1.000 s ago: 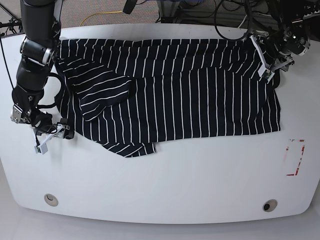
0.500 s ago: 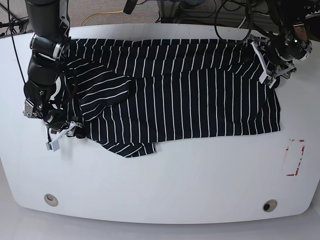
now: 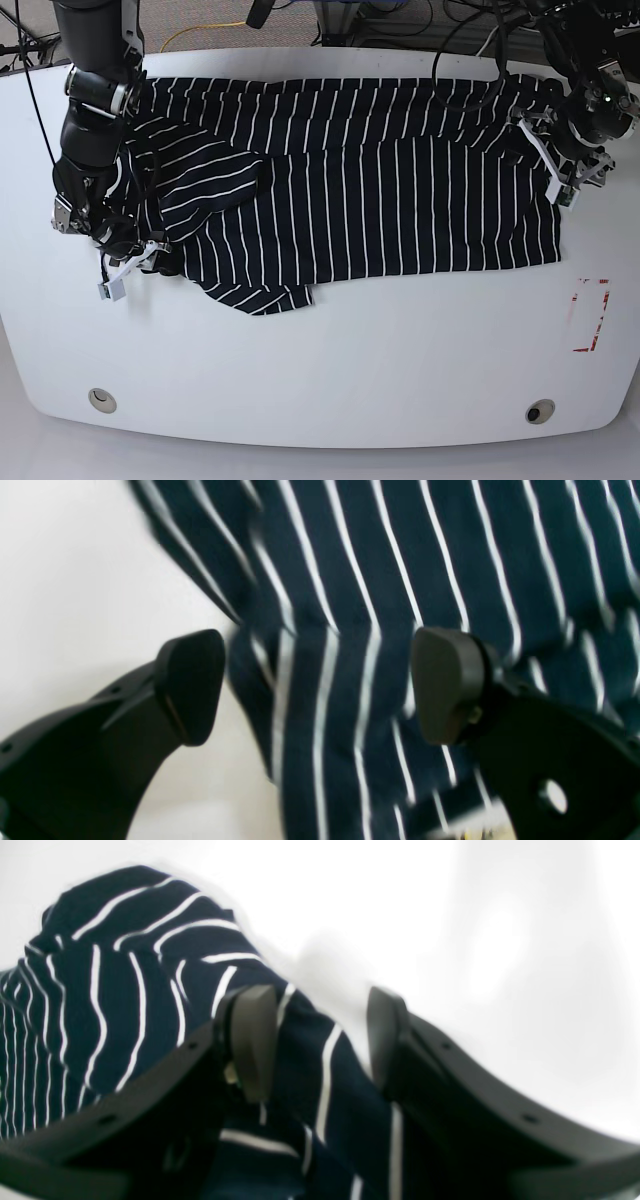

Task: Fold the T-shirt properly
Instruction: 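Move the left gripper to the shirt's side edge and grasp it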

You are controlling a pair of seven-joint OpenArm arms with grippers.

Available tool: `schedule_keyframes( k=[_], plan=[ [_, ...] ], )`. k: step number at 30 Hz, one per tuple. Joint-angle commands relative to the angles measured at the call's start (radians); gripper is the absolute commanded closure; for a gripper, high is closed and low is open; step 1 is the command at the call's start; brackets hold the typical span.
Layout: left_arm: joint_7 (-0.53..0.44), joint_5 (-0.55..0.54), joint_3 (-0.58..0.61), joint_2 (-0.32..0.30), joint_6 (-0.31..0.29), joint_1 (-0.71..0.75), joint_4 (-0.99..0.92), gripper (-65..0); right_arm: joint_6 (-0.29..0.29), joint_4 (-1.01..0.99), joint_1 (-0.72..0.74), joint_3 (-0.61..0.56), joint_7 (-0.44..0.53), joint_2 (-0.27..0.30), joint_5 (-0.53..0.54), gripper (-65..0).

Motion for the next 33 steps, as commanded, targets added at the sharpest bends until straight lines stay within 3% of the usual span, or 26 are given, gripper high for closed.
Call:
schedule_keyframes(
  k=[1, 6, 7, 13, 17, 19, 24, 31, 33],
  plan=[
    [-0.002, -0.009, -0.053, -0.008, -0.001, -0.073, 0.013, -54.0, -0.01, 0.07, -0.037, -0.001, -0.113, 0.004, -0.048, -28.9],
    [0.007, 0.011, -0.104, -0.008, 0.003, -0.173, -0.005, -54.0, -0.01, 0.256, -0.1, -0.001, -0.163, -0.031, -0.056, -28.1],
    [0.005, 0.028, -0.102, -0.008, 0.042, -0.197, -0.02, -54.0, -0.01, 0.276, -0.101, -0.001, -0.173, -0.036, -0.056, -26.5],
    [-0.001, 0.096, -0.107, -0.008, 0.155, -0.321, -0.155, -54.4, -0.01, 0.279, -0.098, -0.004, -0.182, -0.038, -0.053, -6.0],
    [-0.07, 0.133, -0.102, -0.009, 0.187, -0.375, -0.246, -54.7, -0.01, 0.279, -0.098, -0.004, -0.182, -0.038, -0.051, -4.6],
    [-0.116, 0.145, -0.101, -0.009, 0.204, -0.395, -0.307, -54.9, -0.01, 0.28, -0.098, -0.004, -0.18, -0.038, -0.056, 0.0],
    [-0.228, 0.148, -0.101, -0.014, 0.256, -0.459, -0.501, -55.0, -0.01, 0.282, -0.098, -0.002, -0.18, -0.036, -0.054, 0.0],
    [-0.34, 0.149, -0.099, -0.046, 0.266, -0.524, -0.723, -61.7, -0.01, 0.283, -0.098, -0.001, -0.18, -0.035, -0.051, 0.0],
    [-0.363, 0.149, -0.099, -0.063, 0.298, -0.535, -0.771, -61.8, -0.01, 0.283, -0.098, -0.001, -0.18, -0.035, -0.051, 0.0]
  ],
)
